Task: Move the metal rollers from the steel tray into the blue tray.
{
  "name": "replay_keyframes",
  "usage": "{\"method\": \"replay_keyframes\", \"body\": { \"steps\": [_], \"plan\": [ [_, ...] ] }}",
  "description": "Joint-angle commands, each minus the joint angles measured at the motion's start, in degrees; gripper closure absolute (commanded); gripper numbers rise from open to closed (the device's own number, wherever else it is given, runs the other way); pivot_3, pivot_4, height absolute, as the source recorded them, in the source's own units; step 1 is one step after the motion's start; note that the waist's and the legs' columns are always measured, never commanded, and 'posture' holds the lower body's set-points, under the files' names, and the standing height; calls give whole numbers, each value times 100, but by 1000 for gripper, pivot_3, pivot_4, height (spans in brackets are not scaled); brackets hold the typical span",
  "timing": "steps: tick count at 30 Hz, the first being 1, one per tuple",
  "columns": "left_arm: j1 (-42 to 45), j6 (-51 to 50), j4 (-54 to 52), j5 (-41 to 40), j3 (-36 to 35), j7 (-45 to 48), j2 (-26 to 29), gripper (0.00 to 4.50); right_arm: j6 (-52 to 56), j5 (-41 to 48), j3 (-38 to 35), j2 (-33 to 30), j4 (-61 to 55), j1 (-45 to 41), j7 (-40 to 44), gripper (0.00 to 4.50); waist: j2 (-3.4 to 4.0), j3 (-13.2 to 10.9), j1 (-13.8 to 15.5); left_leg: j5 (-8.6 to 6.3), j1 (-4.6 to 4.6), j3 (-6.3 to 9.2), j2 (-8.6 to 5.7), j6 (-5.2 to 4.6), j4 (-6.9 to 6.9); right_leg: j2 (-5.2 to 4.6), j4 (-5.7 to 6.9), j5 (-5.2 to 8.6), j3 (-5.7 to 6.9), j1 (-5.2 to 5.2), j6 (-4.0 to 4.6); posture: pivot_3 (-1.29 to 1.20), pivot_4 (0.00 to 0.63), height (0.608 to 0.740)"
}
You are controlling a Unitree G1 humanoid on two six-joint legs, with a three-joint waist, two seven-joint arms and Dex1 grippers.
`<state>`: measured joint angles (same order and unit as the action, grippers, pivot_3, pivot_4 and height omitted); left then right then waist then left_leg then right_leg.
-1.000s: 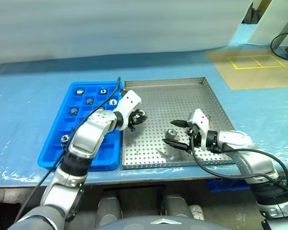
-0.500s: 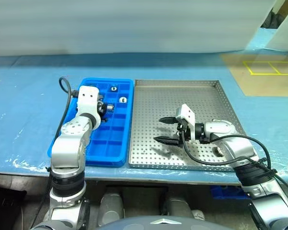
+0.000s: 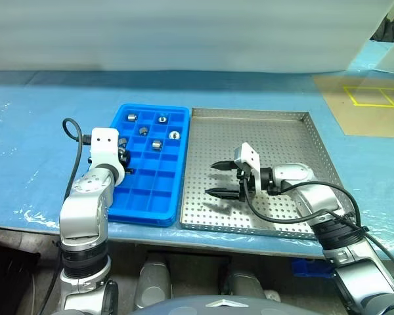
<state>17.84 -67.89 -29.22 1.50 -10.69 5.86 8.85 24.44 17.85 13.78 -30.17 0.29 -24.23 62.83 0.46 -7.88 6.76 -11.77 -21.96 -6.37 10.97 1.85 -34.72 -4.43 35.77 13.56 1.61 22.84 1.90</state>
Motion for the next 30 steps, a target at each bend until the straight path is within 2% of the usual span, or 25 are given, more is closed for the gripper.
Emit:
{"method": "replay_keyframes", "body": {
  "steps": [1,7,15,30],
  "plan": [
    [72,369,79,-146,20,113,116,2800,-59,35,-60,-3,-149,-33,40,0,0,0,25,0,0,0,0,0,0,0,0,0,0,0,0,164,150,740],
    [169,646,513,-316,118,222,181,2800,-13,51,-124,-71,-284,99,-23,0,0,0,35,0,0,0,0,1,0,0,0,0,0,0,0,132,150,740],
    [203,430,849,-471,382,311,250,2800,59,79,-171,-93,-421,164,-130,0,-1,0,28,1,1,0,0,3,0,0,2,0,-1,0,-1,105,150,740],
    [211,471,1127,-440,150,-153,250,2800,84,64,-159,-102,-491,197,-230,0,-1,0,1,14,7,0,1,24,0,1,7,-1,-3,-1,-1,97,150,740]
  ]
}}
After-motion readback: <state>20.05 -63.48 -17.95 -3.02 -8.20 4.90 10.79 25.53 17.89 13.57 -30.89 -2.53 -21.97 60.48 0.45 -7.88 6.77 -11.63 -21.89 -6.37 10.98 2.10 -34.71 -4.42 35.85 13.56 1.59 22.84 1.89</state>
